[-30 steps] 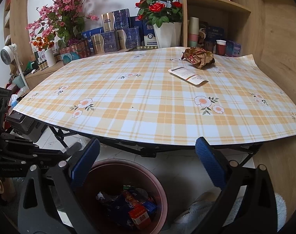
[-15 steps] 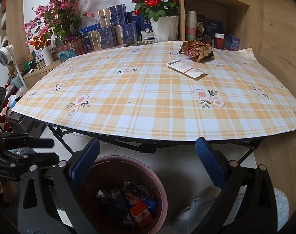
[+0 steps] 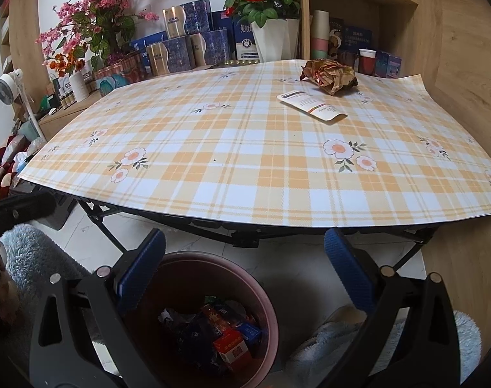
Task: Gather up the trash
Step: 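Grasp the white paper cup with the right gripper while the left gripper reaches for the brown bag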
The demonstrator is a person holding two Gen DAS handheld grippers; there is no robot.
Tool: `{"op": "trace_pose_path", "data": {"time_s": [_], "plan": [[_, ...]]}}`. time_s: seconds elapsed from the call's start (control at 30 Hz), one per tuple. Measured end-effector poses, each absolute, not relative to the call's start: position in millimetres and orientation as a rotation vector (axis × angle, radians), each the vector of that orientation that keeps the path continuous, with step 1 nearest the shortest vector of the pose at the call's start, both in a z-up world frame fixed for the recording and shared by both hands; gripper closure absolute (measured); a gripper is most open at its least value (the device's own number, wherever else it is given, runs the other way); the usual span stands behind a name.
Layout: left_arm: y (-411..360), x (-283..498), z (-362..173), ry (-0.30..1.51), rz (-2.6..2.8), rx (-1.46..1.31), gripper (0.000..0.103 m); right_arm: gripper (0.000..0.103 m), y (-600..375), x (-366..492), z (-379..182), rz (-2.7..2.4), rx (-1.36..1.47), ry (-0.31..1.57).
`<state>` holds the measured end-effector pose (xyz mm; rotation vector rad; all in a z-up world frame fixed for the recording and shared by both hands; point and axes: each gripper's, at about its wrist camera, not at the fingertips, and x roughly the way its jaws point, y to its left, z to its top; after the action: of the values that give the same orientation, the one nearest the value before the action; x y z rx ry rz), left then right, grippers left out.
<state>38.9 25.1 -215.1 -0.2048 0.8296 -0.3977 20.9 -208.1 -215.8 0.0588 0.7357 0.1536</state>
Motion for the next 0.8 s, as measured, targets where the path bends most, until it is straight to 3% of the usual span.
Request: {"op": "trace_pose_path", "data": {"time_s": [0.3,0.8], "plan": [[41.6,51.7,-194.9,0.8,-0.377,-0.273,0.009,0.006,-218.7,42.9,-194.6,0.186,0.054,0.785],[40.9,118.5,-154.0,0.707,-0.36,-0.245,0.009,0.006,-270.6,148.8,-173.2,0.321,-0.207,0.889]]}}
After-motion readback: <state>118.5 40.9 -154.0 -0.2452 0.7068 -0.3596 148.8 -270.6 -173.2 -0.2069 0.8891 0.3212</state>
